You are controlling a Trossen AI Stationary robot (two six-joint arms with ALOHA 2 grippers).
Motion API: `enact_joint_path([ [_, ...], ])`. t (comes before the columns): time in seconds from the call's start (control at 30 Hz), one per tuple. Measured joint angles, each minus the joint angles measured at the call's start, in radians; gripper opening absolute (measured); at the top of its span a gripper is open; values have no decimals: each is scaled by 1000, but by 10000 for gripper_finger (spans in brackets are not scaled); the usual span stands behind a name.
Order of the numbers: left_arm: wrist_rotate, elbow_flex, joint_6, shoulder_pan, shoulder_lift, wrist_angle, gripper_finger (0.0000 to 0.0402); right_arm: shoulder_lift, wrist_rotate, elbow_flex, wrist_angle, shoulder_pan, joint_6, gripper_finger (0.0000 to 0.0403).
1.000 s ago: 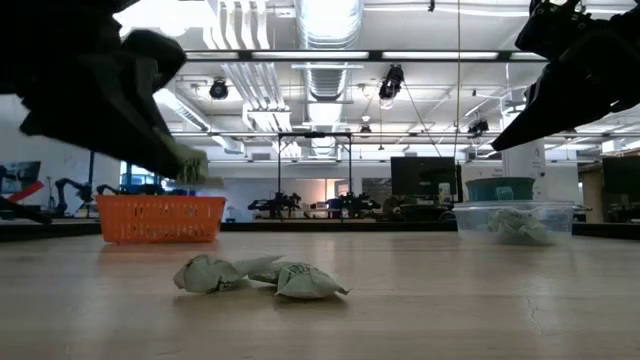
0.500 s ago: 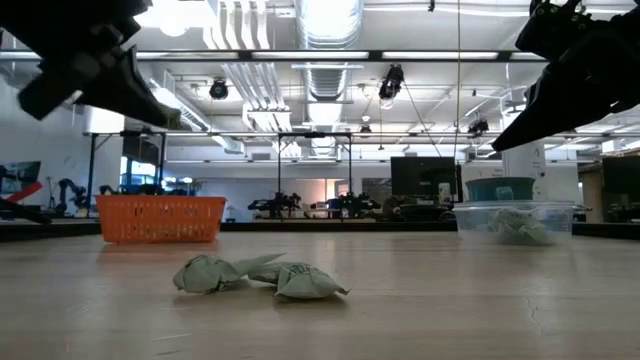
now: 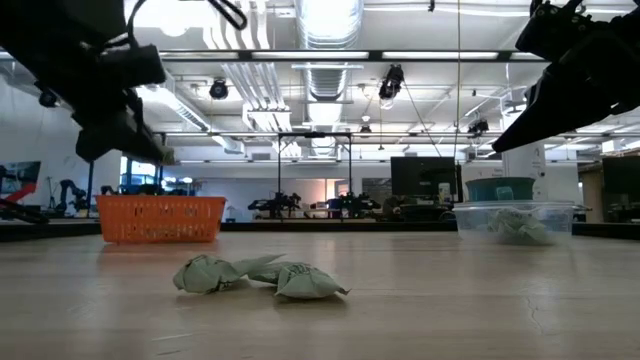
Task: Pick and place items into bin
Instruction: Put the stevia packet into the orange bin
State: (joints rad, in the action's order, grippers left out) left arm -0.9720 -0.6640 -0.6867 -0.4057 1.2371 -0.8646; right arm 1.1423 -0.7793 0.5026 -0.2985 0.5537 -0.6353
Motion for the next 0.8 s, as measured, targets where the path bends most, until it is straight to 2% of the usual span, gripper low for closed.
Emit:
enact_joint_path([
  [0.2,16,44,71,65,-45,81,76,0,-5,0,2,0,0,68],
  [0.33,15,39,74,77,-47,87,122,0,-5,-1,1,0,0,68],
  [0.43,37,27,105,77,-47,154,143,0,-5,-2,1,0,3,68],
  [0.5,132,28,200,77,-47,269,150,0,-5,-2,1,0,3,68],
  [0.63,432,34,428,77,-35,559,152,0,-6,-2,1,0,2,68],
  [0.7,571,34,499,75,-20,678,153,0,-5,-2,1,0,2,68],
  [0.8,711,34,568,64,14,827,153,0,-5,-4,2,0,0,68],
])
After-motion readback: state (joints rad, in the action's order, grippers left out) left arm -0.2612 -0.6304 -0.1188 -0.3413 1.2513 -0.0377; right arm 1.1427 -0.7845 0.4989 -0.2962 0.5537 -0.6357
